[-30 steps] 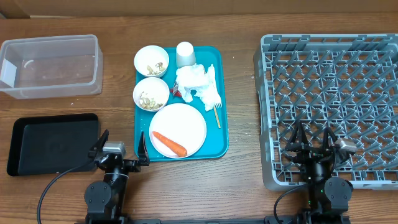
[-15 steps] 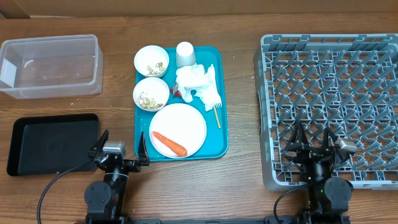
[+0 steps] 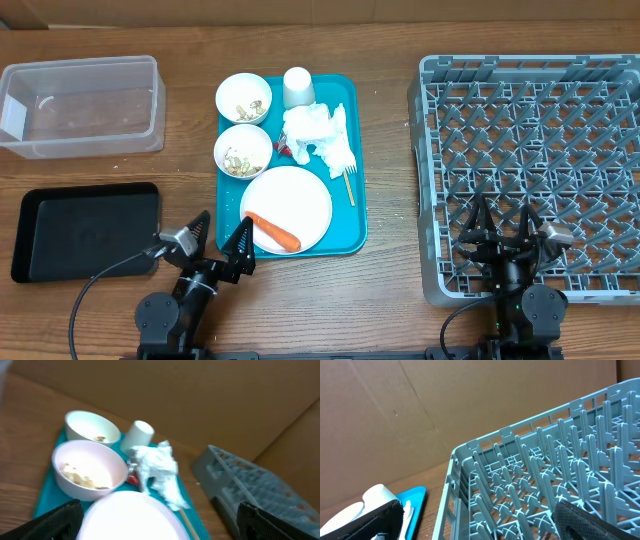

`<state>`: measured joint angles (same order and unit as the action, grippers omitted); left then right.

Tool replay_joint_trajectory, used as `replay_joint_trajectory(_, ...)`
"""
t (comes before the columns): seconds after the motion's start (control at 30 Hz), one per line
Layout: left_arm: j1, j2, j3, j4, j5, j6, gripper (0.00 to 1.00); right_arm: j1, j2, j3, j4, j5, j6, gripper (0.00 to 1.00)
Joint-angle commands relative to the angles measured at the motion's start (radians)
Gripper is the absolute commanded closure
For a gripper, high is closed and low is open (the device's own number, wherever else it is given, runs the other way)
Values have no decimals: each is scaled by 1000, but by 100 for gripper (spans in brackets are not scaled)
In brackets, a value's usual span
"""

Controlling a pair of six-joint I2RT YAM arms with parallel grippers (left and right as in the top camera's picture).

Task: Sort waste into correct bins and load items into the dishwasher rack
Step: 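Raise the left gripper from rest toward the teal tray, then move the left gripper over the front white bowl of rice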

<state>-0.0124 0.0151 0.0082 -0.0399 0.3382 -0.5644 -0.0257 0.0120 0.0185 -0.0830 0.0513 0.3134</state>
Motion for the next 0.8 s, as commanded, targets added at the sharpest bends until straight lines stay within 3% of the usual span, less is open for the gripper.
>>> replay_joint_trajectory(0.0,5,-10,1,71,157,-127,0,-3,-9,-11,5,-1,-7,0)
replay_joint_trajectory(0.17,5,-10,52,46,248,-69,0,-3,-9,-11,5,-1,-7,0)
replay_joint_trajectory(0.33,5,30,191,-124,197,26,0,-3,-9,-11,5,-1,-7,0)
replay_joint_trajectory(0.43,5,112,290,-142,179,91,0,-3,-9,-11,5,-1,-7,0)
replay_joint_trajectory(0.6,5,367,520,-264,177,166,0,-3,-9,-11,5,-1,-7,0)
replay_joint_trajectory(0.77,5,799,904,-655,177,371,0,-3,-9,-11,5,-1,-7,0)
